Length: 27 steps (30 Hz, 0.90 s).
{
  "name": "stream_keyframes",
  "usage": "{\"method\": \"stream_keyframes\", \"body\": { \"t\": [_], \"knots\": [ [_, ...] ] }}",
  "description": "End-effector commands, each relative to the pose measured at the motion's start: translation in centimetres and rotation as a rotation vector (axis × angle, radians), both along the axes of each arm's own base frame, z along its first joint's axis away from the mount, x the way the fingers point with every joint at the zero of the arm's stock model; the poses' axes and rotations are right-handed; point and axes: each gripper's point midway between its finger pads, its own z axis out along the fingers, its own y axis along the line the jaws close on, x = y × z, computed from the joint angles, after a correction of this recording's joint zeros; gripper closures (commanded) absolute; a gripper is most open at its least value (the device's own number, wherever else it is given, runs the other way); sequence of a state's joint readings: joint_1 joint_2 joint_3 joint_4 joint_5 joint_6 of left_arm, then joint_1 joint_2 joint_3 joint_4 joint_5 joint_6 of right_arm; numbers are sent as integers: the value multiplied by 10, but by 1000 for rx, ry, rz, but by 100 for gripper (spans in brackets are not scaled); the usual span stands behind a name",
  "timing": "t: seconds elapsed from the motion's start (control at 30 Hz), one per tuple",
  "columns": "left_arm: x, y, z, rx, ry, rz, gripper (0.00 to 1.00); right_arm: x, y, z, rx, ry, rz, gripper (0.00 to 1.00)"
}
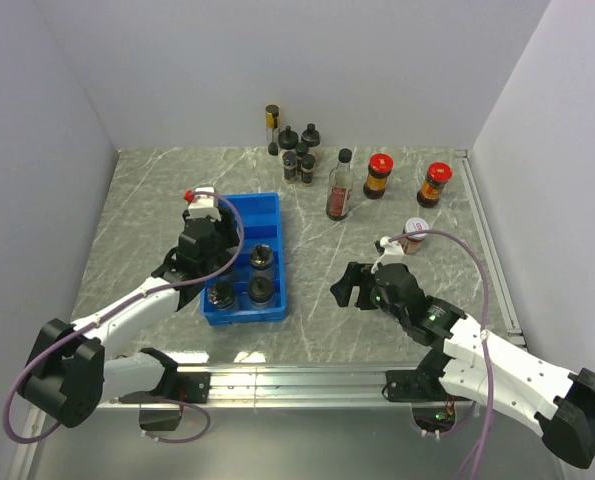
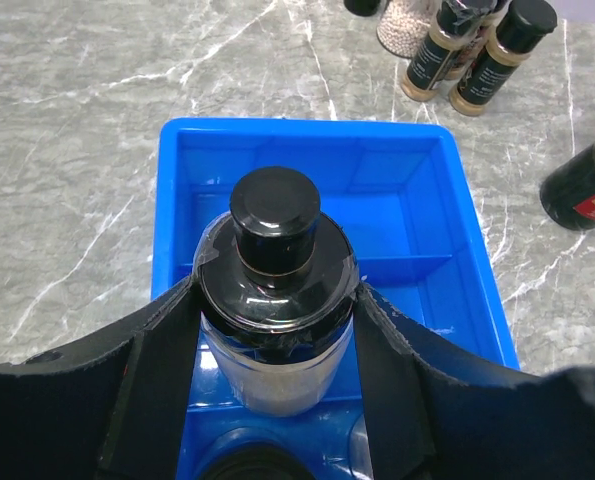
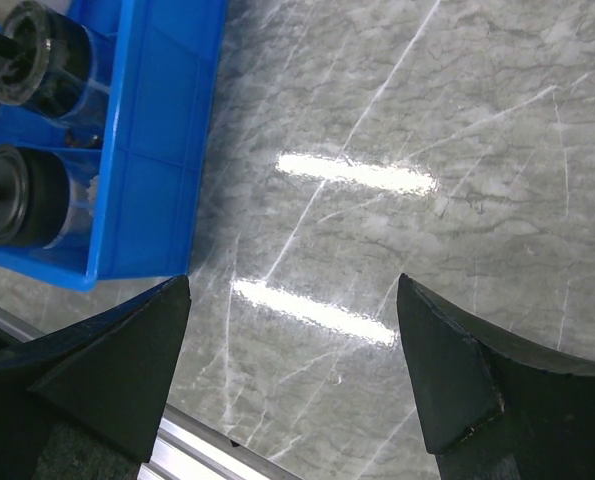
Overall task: Organize the condiment bottles
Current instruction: Place the bottle in the storage box.
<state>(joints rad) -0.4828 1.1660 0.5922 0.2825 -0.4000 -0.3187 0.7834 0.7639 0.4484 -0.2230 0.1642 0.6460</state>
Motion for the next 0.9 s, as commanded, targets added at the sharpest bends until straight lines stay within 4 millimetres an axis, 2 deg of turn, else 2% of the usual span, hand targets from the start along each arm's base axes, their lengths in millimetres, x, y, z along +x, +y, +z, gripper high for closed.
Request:
{"method": "stream_keyframes", "body": {
  "t": [0.0,0.2,0.37,0.53,0.73,0.87],
  "knots": [
    [3,3,29,-17,-112,36,100,5,6,6,18,-31,3,10],
    [-1,-4,7,47,-75,28,100,6,8,7,17,-31,5,10],
    [-7,1,-5,72,-72,57,100,6,6,5,13,-31,3,10],
    [-14,3,-5,55,-111,64,100,6,7,3,15,-27,4,10],
    [-17,-6,3,45,-171,14,100,6,8,3,16,-23,5,10],
    [-11,-2,4,74,-169,51,100,6,7,4,18,-23,3,10]
  ]
}}
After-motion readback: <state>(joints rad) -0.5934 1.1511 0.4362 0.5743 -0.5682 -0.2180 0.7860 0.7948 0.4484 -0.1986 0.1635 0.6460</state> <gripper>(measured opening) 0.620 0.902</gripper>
